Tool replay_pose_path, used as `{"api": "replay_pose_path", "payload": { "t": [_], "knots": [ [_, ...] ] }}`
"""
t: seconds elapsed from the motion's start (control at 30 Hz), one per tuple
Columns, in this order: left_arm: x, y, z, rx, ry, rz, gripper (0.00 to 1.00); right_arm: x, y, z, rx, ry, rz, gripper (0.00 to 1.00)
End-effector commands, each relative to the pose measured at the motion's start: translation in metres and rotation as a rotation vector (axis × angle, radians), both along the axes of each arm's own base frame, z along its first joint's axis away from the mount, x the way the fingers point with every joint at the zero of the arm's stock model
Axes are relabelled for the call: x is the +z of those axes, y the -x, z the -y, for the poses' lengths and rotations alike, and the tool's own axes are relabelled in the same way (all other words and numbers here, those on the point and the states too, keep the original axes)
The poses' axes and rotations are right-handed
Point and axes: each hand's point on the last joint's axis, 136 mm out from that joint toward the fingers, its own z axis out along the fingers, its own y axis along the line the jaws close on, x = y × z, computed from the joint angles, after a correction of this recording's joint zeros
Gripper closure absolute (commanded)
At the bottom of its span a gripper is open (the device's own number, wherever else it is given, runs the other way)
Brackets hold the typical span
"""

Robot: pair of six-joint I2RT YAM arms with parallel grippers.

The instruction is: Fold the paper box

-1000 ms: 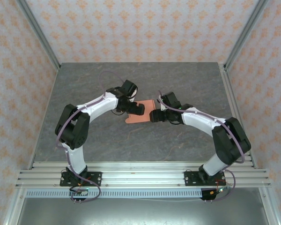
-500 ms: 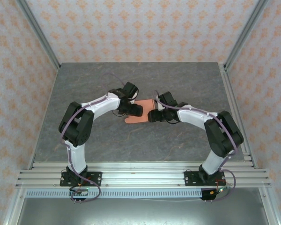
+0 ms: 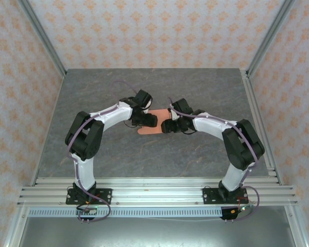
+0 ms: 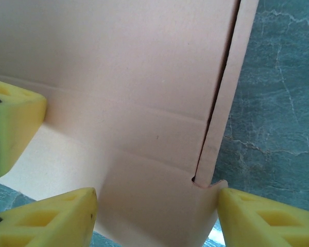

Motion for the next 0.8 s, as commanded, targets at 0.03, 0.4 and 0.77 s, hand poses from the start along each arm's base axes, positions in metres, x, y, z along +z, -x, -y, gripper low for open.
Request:
{"api": "replay_pose_path", "payload": {
  "t": [0.03,0.4,0.77],
  "knots": [
    [-0.0264,0.0089,-0.0037,0.021,-0.026,-0.070,0.28,-0.0070,0.0095,0.0008,-0.002,0.025,-0.062,0.35],
    [-0.0232,0.0071,-0.0029,0.029,-0.020,-0.066,0.29,-0.0104,0.0123,-0.0012,-0.063,-0.013,-0.100,0.46],
    [-0.0237,0.0074,-0.0010,0.028,-0.014,-0.068,0.29,-0.0061,0.0136,-0.0026,-0.078,-0.036,-0.098,0.55]
  ]
}}
